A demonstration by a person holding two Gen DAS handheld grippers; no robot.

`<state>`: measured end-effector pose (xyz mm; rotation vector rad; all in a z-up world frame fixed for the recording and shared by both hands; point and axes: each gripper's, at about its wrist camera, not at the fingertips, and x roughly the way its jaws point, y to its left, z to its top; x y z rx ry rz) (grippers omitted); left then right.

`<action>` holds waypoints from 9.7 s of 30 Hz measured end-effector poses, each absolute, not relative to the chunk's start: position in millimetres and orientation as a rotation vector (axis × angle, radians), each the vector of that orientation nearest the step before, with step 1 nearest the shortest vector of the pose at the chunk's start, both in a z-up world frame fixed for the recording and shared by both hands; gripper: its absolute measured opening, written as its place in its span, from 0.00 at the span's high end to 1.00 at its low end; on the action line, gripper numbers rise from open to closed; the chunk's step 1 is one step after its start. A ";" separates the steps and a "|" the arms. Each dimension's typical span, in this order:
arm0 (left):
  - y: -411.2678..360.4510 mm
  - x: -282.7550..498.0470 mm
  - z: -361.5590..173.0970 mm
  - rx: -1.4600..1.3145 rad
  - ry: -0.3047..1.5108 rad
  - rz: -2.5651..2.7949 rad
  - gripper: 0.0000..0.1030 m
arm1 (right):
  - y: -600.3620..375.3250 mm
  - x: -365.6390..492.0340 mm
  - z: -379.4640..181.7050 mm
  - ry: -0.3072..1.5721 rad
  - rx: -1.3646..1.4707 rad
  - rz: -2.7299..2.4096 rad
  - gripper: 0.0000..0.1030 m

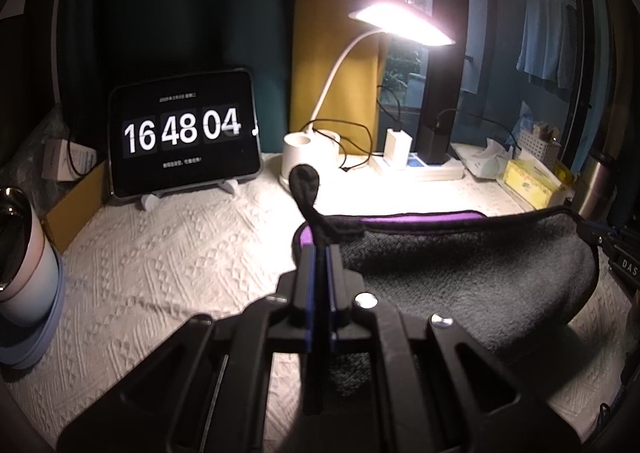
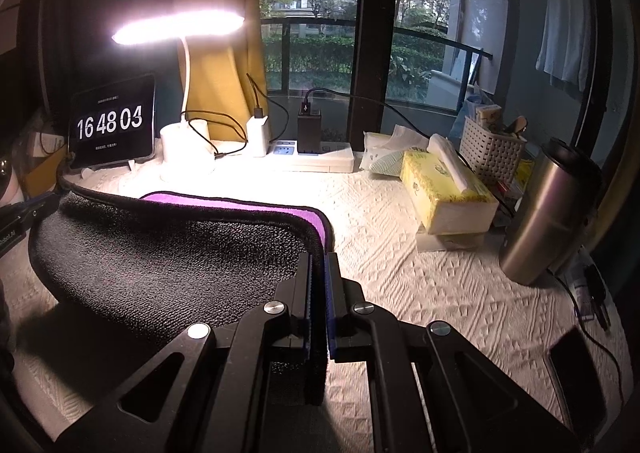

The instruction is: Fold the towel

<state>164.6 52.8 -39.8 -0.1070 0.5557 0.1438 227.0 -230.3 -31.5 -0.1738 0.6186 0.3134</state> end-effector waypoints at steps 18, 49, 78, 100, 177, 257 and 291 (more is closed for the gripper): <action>61.1 189.8 -46.1 -0.118 0.553 0.136 0.95 | -221.6 256.2 -36.0 0.625 -0.184 0.309 0.94; 74.2 240.8 -57.8 -0.153 0.539 0.122 0.95 | -213.4 303.0 -43.6 0.608 -0.195 0.311 0.94; 81.9 277.8 -88.0 -0.147 0.635 0.149 0.95 | -203.3 338.1 -77.1 0.663 -0.211 0.311 0.94; 93.4 309.3 -114.2 -0.206 0.834 0.165 0.91 | -196.5 368.5 -101.8 0.834 -0.225 0.310 0.94; 62.3 187.1 -49.6 -0.187 0.703 0.069 0.37 | -198.9 254.4 -45.9 0.734 -0.208 0.309 0.65; 20.9 -2.6 -4.5 -0.198 0.440 -0.012 0.23 | -223.1 54.0 -1.3 0.542 -0.199 0.320 0.65; 16.4 -56.0 3.8 -0.141 0.320 0.133 0.06 | -224.2 11.9 10.3 0.432 -0.126 0.316 0.50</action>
